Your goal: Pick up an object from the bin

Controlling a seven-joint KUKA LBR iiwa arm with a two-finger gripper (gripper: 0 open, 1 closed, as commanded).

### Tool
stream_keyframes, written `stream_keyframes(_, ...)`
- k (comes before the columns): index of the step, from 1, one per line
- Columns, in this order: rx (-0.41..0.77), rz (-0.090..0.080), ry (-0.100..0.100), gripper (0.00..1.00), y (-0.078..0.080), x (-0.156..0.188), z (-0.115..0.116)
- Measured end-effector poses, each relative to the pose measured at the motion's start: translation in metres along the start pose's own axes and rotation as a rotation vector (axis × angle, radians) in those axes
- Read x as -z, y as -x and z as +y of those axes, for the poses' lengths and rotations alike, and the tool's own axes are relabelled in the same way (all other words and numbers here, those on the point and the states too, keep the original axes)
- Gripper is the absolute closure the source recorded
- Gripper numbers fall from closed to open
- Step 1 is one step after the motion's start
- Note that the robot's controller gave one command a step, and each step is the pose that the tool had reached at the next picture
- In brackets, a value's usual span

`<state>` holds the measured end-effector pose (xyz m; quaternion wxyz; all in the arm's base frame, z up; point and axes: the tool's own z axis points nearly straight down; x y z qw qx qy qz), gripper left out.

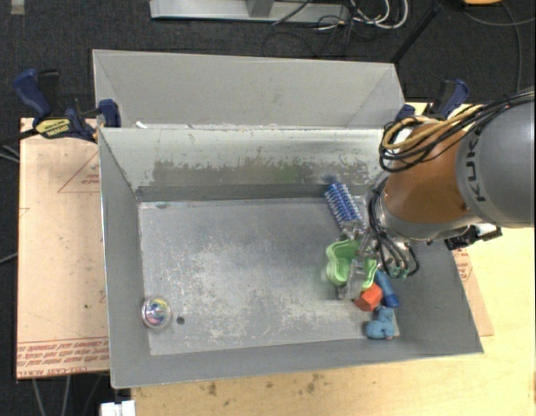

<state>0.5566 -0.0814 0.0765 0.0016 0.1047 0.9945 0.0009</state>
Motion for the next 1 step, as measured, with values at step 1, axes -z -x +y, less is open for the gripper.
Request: stream_keyframes(1,-0.014,-0.007,-0.001,1.00,-0.0149,0.1591,-0.0290)
